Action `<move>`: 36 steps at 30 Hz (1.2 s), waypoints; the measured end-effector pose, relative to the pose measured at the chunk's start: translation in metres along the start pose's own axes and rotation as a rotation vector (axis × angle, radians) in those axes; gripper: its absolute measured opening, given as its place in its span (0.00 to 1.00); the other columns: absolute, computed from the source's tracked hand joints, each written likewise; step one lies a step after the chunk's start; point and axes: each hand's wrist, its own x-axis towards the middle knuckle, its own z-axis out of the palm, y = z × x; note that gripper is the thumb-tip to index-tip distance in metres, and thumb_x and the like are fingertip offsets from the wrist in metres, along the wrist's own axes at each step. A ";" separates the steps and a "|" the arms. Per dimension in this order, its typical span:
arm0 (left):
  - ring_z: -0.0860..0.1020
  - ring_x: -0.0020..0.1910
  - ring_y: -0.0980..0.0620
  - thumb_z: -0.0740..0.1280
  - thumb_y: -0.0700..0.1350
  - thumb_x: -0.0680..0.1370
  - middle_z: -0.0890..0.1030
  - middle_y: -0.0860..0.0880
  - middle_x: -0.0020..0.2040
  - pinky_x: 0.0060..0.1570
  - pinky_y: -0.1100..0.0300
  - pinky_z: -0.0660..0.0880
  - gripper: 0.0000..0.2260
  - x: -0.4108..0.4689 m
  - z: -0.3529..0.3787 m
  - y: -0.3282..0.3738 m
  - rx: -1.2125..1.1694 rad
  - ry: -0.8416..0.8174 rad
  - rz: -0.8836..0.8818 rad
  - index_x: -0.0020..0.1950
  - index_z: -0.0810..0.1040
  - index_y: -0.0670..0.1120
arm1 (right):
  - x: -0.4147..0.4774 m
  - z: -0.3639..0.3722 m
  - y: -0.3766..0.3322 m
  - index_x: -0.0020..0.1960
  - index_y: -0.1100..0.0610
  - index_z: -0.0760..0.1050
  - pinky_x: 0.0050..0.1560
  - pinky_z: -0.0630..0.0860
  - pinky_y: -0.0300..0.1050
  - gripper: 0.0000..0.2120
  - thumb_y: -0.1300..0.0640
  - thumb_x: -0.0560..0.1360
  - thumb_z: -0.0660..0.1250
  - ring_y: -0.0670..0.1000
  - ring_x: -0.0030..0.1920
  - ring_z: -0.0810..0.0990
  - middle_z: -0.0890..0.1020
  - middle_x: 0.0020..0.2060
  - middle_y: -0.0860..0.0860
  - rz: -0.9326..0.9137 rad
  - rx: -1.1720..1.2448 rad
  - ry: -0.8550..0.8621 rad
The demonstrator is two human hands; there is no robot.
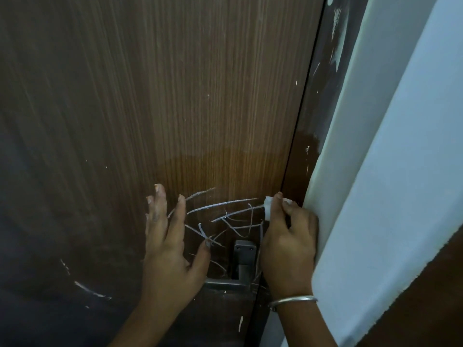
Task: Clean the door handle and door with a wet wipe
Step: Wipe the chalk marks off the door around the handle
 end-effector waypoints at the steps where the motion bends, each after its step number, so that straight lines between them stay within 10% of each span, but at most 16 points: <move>1: 0.42 0.76 0.47 0.61 0.55 0.71 0.44 0.47 0.77 0.67 0.32 0.57 0.34 0.000 0.001 -0.001 -0.003 0.001 0.004 0.73 0.56 0.44 | 0.002 -0.004 -0.002 0.59 0.62 0.78 0.48 0.78 0.51 0.14 0.60 0.77 0.59 0.56 0.46 0.79 0.81 0.46 0.56 -0.064 -0.074 0.017; 7: 0.44 0.76 0.45 0.62 0.53 0.71 0.47 0.44 0.77 0.66 0.31 0.59 0.33 -0.002 0.006 -0.001 -0.035 0.005 0.021 0.73 0.58 0.41 | 0.013 -0.012 -0.010 0.58 0.70 0.76 0.52 0.78 0.56 0.15 0.63 0.78 0.57 0.65 0.50 0.80 0.80 0.52 0.67 -0.012 -0.225 0.098; 23: 0.54 0.75 0.44 0.63 0.44 0.72 0.55 0.45 0.75 0.67 0.39 0.62 0.27 -0.035 0.030 -0.005 -0.125 -0.053 0.188 0.70 0.63 0.40 | -0.074 -0.003 -0.002 0.62 0.72 0.72 0.55 0.74 0.63 0.42 0.55 0.54 0.82 0.67 0.58 0.77 0.76 0.59 0.69 0.195 -0.333 -0.577; 36: 0.55 0.75 0.45 0.63 0.44 0.72 0.56 0.42 0.75 0.69 0.47 0.60 0.26 -0.046 0.033 -0.003 -0.123 -0.141 0.217 0.68 0.65 0.35 | -0.035 0.013 0.003 0.74 0.62 0.34 0.72 0.46 0.54 0.45 0.35 0.74 0.53 0.59 0.75 0.41 0.38 0.74 0.59 0.075 -0.066 -0.368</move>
